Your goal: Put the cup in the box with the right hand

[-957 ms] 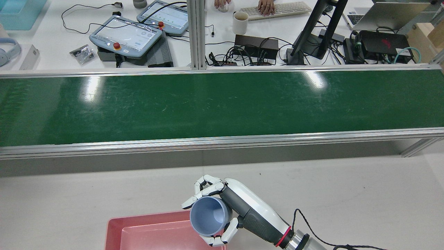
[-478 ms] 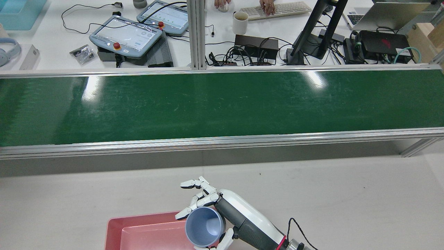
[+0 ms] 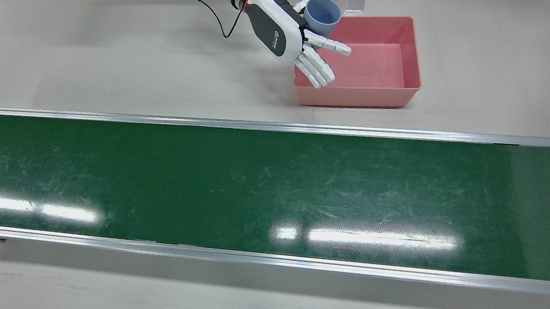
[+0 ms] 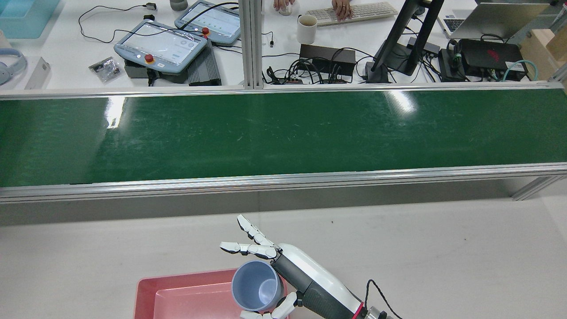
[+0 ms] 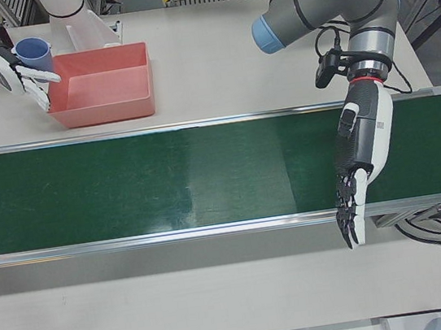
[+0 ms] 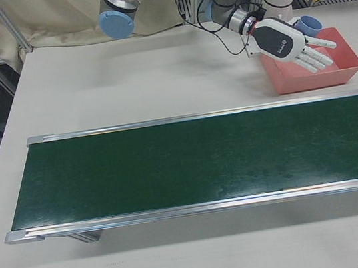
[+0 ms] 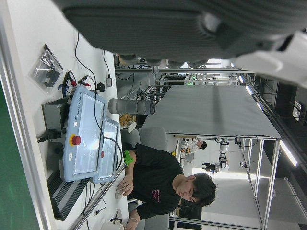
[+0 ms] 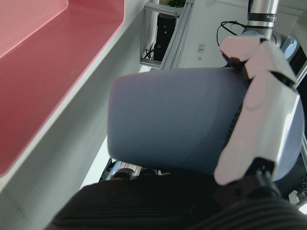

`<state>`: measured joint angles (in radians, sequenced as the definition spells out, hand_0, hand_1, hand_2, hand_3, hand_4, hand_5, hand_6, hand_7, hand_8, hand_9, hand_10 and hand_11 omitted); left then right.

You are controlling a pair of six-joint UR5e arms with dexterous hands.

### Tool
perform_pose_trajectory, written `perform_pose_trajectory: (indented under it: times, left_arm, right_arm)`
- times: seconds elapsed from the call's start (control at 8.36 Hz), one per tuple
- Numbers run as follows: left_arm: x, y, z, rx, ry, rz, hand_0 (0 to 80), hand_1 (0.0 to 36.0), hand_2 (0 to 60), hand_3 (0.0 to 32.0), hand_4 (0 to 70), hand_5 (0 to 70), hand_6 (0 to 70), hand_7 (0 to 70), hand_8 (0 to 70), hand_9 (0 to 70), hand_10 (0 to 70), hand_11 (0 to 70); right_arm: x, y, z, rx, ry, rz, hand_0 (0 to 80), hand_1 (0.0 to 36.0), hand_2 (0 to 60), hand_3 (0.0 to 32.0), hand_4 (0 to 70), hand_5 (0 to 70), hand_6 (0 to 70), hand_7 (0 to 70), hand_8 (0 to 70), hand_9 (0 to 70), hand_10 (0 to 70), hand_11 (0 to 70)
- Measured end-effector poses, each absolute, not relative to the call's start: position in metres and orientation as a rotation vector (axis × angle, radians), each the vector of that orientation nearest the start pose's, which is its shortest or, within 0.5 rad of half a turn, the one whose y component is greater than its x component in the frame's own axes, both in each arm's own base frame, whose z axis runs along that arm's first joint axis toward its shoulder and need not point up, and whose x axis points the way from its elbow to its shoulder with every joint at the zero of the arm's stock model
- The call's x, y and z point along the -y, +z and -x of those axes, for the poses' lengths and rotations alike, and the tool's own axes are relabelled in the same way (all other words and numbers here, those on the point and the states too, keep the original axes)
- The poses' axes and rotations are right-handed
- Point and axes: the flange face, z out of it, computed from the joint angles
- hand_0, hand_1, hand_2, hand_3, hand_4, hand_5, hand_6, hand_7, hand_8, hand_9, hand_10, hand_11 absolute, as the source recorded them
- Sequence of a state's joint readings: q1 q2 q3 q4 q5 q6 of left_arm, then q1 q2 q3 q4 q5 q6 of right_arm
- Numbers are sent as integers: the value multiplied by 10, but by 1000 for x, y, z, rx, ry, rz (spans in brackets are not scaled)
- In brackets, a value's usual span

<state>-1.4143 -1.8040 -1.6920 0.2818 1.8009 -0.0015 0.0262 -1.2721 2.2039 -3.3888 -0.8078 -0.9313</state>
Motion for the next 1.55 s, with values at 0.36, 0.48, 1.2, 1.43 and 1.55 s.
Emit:
perform_pose_trajectory:
  times: [0.36, 0.48, 1.2, 1.43, 1.55]
  left_arm:
    - [580, 532, 20, -2081, -1934, 392, 0, 0, 0, 0, 0, 0, 0, 0, 0, 0, 0, 0]
    - [580, 532, 20, -2081, -1934, 392, 0, 0, 0, 0, 0, 0, 0, 0, 0, 0, 0, 0]
    - [580, 532, 20, -2081, -1934, 392, 0, 0, 0, 0, 0, 0, 0, 0, 0, 0, 0, 0]
    - [580, 532, 20, -2082, -1934, 392, 0, 0, 0, 0, 0, 0, 0, 0, 0, 0, 0, 0]
    - [580, 532, 20, -2082, -1934, 392, 0, 0, 0, 0, 0, 0, 0, 0, 0, 0, 0, 0]
  right_arm:
    - [214, 285, 472, 2289, 1207, 275, 494, 238, 318, 0, 0, 52, 2, 0, 0, 0, 0, 0]
    - [214, 285, 472, 2290, 1207, 275, 496, 238, 318, 0, 0, 52, 2, 0, 0, 0, 0, 0]
    - [212, 292, 472, 2280, 1219, 311, 472, 138, 0, 0, 0, 32, 2, 0, 0, 0, 0, 0]
    - [212, 296, 472, 2277, 1239, 352, 373, 73, 17, 0, 0, 9, 3, 1, 0, 0, 0, 0]
    - [212, 296, 471, 2277, 1245, 364, 332, 61, 12, 0, 0, 7, 6, 15, 0, 0, 0, 0]
